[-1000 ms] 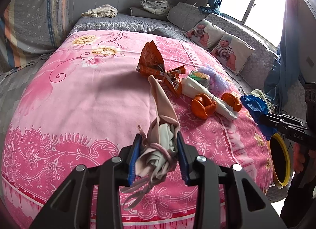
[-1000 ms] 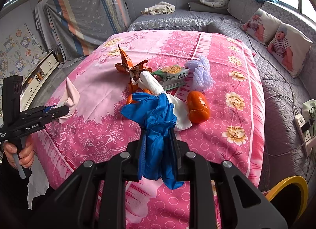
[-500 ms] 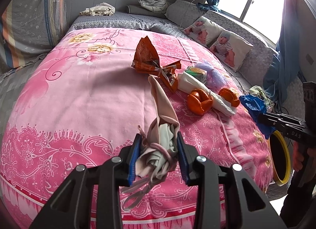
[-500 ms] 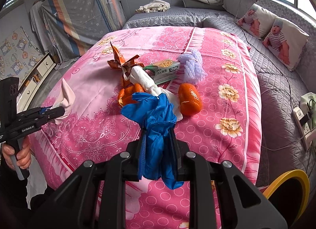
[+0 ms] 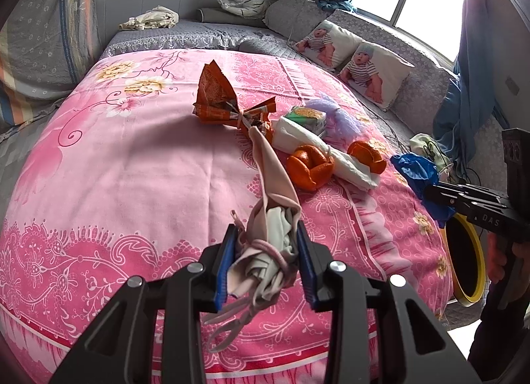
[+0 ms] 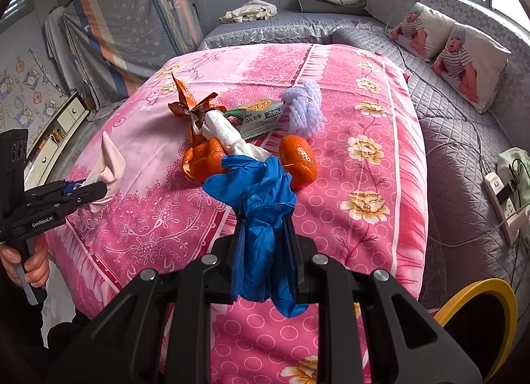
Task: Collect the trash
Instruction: 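Carry the blue glove and beige cloth with both tools over the bin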
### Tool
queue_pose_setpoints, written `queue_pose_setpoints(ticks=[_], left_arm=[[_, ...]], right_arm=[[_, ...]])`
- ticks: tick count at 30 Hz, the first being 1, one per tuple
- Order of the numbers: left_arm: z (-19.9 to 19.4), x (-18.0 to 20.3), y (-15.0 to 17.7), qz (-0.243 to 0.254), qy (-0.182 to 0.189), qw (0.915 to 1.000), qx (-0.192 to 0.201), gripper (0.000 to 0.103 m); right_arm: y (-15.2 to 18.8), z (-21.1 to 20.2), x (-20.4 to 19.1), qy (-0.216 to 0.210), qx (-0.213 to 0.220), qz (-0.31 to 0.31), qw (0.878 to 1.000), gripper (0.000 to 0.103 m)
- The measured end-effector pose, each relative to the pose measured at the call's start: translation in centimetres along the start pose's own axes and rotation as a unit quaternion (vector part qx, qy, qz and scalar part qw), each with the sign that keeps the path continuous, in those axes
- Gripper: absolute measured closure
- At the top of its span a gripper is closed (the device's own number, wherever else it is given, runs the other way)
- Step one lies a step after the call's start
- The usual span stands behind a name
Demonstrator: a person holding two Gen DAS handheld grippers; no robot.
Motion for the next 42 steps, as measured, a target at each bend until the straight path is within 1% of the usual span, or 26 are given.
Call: queue_pose_setpoints(ticks=[14,26,36,42], left_arm=[[0.9,4.3,0.0,0.031,0.034,0.9989,-0.012,0.070],[2.2,9.7,0.3,0.069,0.075,0.9945,-0.024,0.070],[3.5,15.2,0.7,0.106,0.115,0.9869,-0.039,0.070],[4.3,18.6,1.5,0.130,0.142,0.9798,-0.053,0.070]], right_arm=[[0.5,-1.3,2.4,0.020,0.006,0.014,1.000,0.083],[1.3,-2.8,5.3,0.038,0.018,0.040,0.998,0.083],[2.0,-4.4,8.1,0.059,0.025,0.058,0.996,0.083],[2.5,-5.5,10.2,0.076,0.027,0.072,0.994,0.083]])
Point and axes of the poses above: each gripper's, at about its wrist camera, not at the fingertips, and z roughly the way its jaws point, x to its right, y to its underside, the point moved 3 cm from there along z, roughly the way its jaws point, and after that the axes turned 11 degrees about x, right-handed, at the moved point
